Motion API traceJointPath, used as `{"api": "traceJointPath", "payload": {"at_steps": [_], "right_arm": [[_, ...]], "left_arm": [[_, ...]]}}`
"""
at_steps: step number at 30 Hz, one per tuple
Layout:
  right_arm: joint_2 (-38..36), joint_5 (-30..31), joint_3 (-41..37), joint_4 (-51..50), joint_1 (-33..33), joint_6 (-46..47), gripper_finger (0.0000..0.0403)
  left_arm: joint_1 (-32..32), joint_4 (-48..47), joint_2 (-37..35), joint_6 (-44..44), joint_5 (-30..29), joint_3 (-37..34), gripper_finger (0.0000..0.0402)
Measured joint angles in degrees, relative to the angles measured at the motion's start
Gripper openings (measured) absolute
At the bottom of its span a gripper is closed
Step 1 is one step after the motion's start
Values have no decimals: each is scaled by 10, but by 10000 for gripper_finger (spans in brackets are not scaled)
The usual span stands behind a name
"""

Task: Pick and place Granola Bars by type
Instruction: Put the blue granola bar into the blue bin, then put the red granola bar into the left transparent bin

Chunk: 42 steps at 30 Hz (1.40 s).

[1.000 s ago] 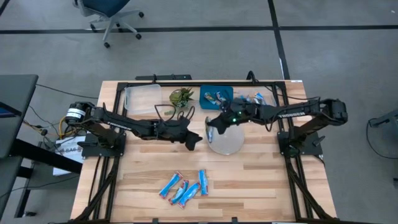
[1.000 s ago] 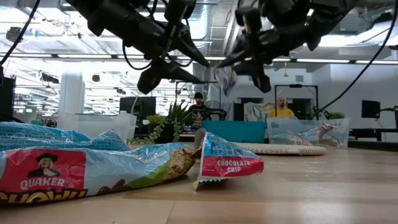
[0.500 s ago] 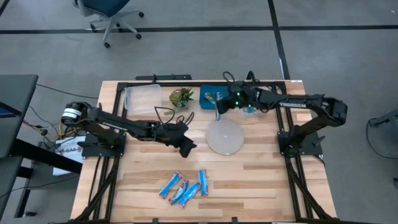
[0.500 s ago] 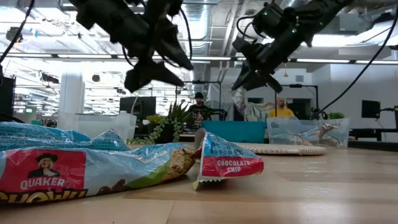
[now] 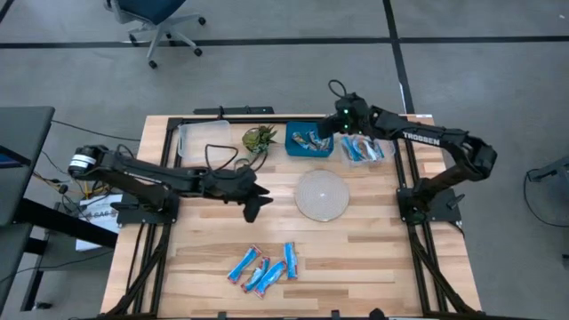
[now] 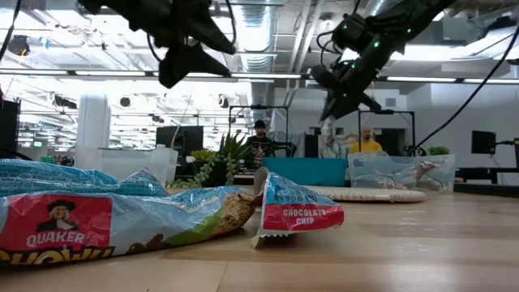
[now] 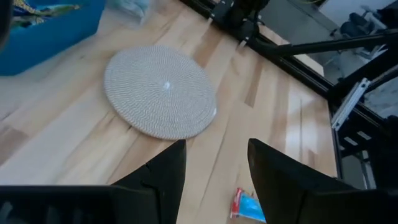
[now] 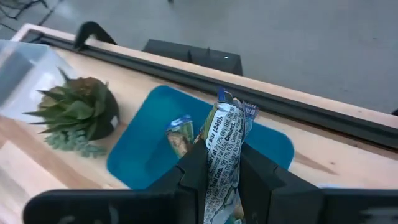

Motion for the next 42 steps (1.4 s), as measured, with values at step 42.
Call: {"api": "traceJointPath", "payload": {"at_steps": [42], "right_arm": [[194, 29, 224, -220, 43, 9, 141]], "left_arm": [[0, -5, -283, -33, -39, -169, 165]]}}
